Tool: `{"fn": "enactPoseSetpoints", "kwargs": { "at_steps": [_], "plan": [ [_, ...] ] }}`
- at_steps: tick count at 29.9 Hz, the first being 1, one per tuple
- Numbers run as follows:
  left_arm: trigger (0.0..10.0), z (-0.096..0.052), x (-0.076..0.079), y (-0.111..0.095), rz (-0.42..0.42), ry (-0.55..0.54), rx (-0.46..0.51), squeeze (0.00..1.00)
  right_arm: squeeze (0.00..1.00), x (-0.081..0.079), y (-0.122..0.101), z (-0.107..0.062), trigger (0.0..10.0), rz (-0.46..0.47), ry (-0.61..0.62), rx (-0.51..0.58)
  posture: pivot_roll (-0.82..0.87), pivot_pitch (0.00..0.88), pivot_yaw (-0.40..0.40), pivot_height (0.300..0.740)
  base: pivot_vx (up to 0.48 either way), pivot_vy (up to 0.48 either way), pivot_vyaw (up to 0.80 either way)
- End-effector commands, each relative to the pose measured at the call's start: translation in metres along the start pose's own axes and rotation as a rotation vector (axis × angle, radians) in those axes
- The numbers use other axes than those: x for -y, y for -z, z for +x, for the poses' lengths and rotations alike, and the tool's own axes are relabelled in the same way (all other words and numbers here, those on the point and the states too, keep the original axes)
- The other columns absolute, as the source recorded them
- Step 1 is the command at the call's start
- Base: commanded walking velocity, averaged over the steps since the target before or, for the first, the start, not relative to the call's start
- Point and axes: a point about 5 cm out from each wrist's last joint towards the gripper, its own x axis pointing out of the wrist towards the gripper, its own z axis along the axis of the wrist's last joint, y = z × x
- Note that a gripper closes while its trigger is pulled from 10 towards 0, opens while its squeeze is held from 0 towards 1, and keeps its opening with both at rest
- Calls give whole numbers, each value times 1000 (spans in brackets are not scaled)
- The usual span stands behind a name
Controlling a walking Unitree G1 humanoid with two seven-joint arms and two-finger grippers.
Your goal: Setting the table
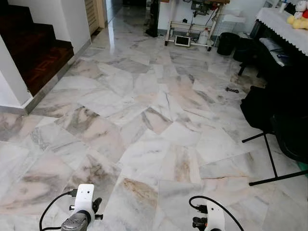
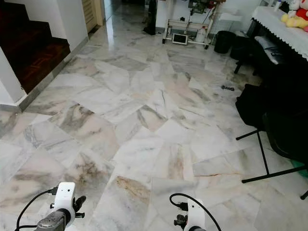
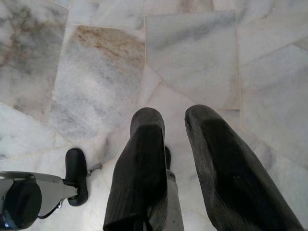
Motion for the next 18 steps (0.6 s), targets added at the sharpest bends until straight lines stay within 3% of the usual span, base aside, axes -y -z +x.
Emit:
{"fn": "enactPoseSetpoints", "kwargs": {
  "at_steps": [1, 18],
  "plan": [
    [10000, -3, -5, 11, -44, -32, -48, 0, 0, 5, 1, -1, 10000, 18, 24, -9, 229, 0, -122, 740, 0, 0, -744],
    [10000, -3, -9, 10, -23, -29, -55, 0, 0, 5, 13, -3, 10000, 11, 23, -27, 233, 0, -107, 740, 0, 0, -787]
  ]
}}
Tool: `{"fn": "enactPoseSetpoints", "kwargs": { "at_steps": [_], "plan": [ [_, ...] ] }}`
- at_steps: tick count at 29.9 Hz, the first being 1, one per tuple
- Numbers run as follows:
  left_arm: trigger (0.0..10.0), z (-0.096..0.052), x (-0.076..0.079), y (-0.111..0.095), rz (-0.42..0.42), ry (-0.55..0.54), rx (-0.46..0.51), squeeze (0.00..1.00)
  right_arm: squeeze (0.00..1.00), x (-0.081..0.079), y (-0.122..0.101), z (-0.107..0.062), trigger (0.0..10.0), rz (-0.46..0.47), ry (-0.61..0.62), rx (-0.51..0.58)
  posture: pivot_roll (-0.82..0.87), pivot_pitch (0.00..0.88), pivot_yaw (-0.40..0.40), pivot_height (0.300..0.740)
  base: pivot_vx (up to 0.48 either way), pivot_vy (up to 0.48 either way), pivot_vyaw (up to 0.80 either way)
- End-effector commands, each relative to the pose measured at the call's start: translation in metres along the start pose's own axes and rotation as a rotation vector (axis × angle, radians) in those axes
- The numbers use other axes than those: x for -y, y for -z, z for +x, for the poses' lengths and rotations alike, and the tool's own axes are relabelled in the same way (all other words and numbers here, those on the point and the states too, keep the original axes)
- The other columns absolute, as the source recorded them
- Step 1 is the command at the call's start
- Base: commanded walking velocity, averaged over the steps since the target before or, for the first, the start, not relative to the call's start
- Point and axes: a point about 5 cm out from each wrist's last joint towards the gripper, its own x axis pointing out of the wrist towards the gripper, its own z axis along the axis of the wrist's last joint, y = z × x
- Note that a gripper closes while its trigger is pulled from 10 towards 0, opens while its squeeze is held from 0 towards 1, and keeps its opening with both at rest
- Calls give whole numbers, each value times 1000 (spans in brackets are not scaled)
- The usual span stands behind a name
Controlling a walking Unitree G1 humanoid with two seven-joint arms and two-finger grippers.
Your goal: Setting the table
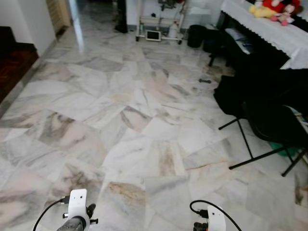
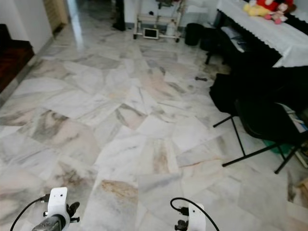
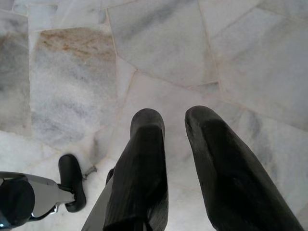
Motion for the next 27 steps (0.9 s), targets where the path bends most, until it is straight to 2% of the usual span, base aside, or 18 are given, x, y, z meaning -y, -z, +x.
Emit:
{"fn": "enactPoseSetpoints", "kwargs": {
  "at_steps": [1, 12, 15, 18, 27],
  "plan": [
    [10000, 0, -1, 3, 3, 0, -21, 0, 0, 3, 0, -1, 10000, 2, 11, -1, 232, 0, -107, 740, 0, 0, -788],
    [10000, -2, -1, 8, 38, -2, -44, 0, 0, 5, 1, -1, 10000, -3, 13, -7, 234, 0, -107, 740, 0, 0, -787],
    [10000, -2, -2, 8, 63, -9, -44, 0, 0, 5, 1, -1, 10000, -6, 13, -7, 231, 0, -106, 740, 0, -480, -783],
    [10000, -2, -2, 8, 50, -13, -47, 0, 0, 5, 0, -1, 10000, -8, 12, -7, 232, 0, -106, 740, 0, -370, -788],
    [10000, -2, -2, 11, 50, -12, -59, 0, 0, 3, 0, 0, 10000, -12, 10, -9, 235, 0, -105, 740, 0, 0, -787]
  ]
}}
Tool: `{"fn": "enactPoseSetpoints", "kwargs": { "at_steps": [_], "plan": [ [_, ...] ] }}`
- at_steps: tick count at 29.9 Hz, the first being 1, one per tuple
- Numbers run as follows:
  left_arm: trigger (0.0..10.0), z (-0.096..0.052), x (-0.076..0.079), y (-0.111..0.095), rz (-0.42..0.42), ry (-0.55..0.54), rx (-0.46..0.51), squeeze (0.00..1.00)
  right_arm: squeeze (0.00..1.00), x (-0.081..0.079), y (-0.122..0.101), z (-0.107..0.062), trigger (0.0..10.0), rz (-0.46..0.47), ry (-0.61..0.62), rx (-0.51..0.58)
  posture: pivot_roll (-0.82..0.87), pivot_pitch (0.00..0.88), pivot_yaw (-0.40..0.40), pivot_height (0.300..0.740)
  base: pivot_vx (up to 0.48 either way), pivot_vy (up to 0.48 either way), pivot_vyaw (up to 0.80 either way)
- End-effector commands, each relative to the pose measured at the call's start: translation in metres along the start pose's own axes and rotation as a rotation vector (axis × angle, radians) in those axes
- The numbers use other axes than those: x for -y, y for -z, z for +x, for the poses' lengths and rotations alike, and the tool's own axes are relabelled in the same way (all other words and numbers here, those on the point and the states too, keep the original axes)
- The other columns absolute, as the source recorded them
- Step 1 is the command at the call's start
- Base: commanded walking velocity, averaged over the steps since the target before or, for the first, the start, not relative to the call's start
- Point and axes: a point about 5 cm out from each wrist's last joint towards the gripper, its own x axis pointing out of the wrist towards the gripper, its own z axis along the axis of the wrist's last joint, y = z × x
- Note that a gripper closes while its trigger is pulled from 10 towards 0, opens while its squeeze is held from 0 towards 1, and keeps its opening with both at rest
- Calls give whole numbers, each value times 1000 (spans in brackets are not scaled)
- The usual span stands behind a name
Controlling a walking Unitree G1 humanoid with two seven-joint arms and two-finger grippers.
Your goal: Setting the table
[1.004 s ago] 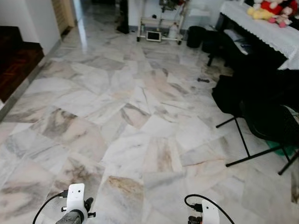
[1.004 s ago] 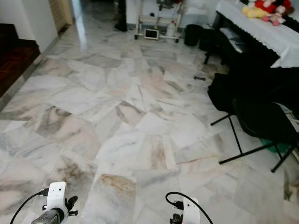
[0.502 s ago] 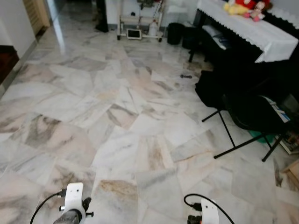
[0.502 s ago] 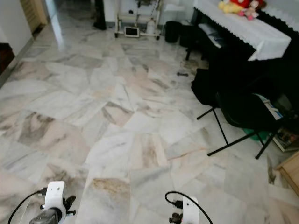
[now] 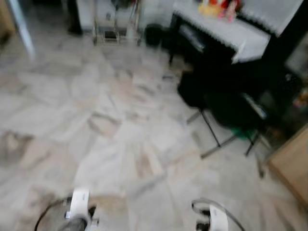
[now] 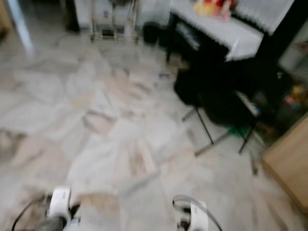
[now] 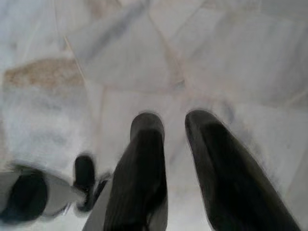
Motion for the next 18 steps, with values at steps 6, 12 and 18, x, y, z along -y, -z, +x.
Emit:
{"fn": "enactPoseSetpoints", "kwargs": {
  "at_steps": [6, 12, 18],
  "plan": [
    [10000, -1, 4, 6, 6, 11, -29, 0, 0, 6, 2, -1, 10000, -1, 18, -12, 236, 0, -105, 740, 0, 0, -785],
    [10000, -1, 4, 6, 13, 13, -36, 0, 0, 4, 1, -1, 10000, -4, 21, -11, 238, 0, -96, 740, 0, 0, -785],
    [10000, -1, 1, 6, 59, 24, -44, 0, 0, 0, 0, 0, 10000, -84, 11, -13, 246, 0, -59, 740, 0, 0, -781]
  ]
}}
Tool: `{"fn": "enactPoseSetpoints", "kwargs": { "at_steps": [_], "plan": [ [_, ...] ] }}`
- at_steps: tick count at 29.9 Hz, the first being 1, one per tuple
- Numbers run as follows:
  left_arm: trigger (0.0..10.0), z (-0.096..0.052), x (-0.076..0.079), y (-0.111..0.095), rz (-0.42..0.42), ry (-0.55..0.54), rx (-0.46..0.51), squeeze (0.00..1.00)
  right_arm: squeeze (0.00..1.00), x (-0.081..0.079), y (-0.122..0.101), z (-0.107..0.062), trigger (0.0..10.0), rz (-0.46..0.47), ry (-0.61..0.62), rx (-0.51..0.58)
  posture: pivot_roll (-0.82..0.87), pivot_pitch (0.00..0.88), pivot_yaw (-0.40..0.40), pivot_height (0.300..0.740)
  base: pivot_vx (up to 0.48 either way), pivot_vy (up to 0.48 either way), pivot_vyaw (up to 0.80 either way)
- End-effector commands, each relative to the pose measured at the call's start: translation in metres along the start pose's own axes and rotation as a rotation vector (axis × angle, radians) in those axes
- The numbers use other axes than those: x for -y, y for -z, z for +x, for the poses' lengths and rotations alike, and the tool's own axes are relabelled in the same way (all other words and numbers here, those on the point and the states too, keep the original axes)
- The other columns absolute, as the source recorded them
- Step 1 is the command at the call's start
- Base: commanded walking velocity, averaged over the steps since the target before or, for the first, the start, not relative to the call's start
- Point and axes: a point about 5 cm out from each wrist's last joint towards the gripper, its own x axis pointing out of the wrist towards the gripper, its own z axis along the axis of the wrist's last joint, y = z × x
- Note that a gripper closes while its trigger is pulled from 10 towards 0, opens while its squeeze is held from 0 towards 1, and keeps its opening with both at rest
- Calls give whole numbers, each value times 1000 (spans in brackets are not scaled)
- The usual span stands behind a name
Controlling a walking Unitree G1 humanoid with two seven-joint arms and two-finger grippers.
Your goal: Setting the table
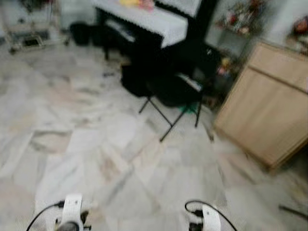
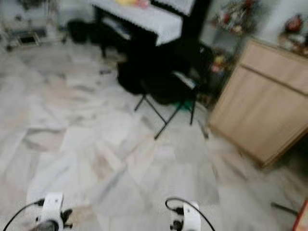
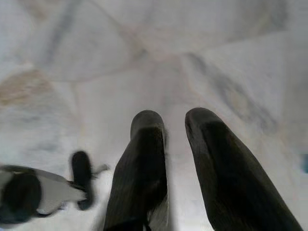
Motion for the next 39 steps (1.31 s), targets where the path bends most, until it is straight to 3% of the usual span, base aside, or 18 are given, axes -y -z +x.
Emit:
{"fn": "enactPoseSetpoints", "kwargs": {
  "at_steps": [1, 5, 13, 18, 25, 39],
  "plan": [
    [10000, -2, -5, 7, 25, -2, -36, 0, 0, -7, -4, 2, 10000, -29, -15, 14, 247, 0, -55, 740, 0, 0, -775],
    [10000, -1, -10, 2, 52, 1, -35, 0, 0, -9, -2, 2, 10000, 37, 23, 24, 234, 0, -12, 740, 0, 0, -780],
    [10000, 2, -15, -13, 78, 0, -10, 0, 0, -12, 6, 1, 10000, 39, 59, 21, 201, 0, 25, 740, 0, 0, -777],
    [10000, 5, -9, -26, 71, 14, 26, 0, 0, -12, 9, 0, 10000, 29, 54, 20, 200, 0, 11, 740, 0, 0, -769],
    [10000, 5, -3, -22, 8, 3, 28, 0, 0, -9, 10, -1, 10000, 45, 67, 22, 197, 0, -23, 740, 0, 0, -763],
    [10000, 4, -6, -14, -18, -20, 11, 0, 0, -16, 6, 1, 10000, 16, 43, 18, 201, 0, -41, 740, 0, 0, -650]
  ]
}}
